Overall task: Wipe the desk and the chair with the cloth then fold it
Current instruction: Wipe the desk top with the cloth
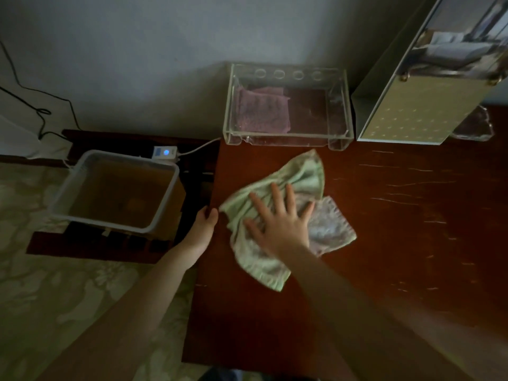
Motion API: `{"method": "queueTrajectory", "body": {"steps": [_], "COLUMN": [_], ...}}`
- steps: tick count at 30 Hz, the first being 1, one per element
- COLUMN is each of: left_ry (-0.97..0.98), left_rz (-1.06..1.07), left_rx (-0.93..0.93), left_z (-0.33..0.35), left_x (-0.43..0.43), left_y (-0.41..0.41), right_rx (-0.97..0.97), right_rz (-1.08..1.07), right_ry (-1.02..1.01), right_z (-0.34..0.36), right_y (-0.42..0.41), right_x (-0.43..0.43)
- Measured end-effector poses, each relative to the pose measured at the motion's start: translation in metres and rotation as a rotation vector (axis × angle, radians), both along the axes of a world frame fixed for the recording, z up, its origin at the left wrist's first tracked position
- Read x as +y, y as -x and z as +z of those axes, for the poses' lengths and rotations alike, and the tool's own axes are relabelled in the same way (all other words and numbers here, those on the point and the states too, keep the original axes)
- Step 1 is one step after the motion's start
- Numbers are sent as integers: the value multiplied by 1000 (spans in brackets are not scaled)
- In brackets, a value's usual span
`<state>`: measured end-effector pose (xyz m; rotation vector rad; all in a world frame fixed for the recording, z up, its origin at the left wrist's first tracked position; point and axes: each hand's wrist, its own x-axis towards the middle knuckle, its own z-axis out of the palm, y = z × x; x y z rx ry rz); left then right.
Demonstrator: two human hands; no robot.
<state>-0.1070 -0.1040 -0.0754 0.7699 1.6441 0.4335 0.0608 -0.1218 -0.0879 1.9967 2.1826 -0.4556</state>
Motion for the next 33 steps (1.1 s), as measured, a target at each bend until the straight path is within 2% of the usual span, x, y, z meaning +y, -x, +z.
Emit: {"method": "queueTrajectory", "body": {"steps": [2,6,8,12,16,20,22,24,26,28,33], "left_ry": [-150,-491,-523,-496,-449,-405,-276,-37,116,177,208], "left_rz": [-2,-93,-104,-77,-6,107,283,495,654,692,564], "left_rx": [88,469,537,542,459,196,-4,-201,-312,-272,-187], "left_z": [-10,-30,-38,-42,-42,-34,-37,-44,-49,-42,-37], "left_x": [-11,-22,-21,-21,-20,-20,-19,-20,-26,-37,-54], "left_y": [-1,2,5,3,5,2,8,21,37,45,57], "right_rx": [11,22,10,-12,-23,-12,-17,3,52,72,85], "right_rz": [-48,-85,-81,-76,-61,21,92,178,280,397,533], "right_ry": [-19,-64,-81,-105,-104,-87,-53,-27,-30,-38,63], "right_z": [-2,-4,-5,-6,-5,-5,-2,-2,-2,-2,-3], "right_y": [-7,-12,-12,-12,-10,1,14,31,48,62,85], "right_x": [28,59,63,61,55,23,-7,-44,-86,-127,-182]}}
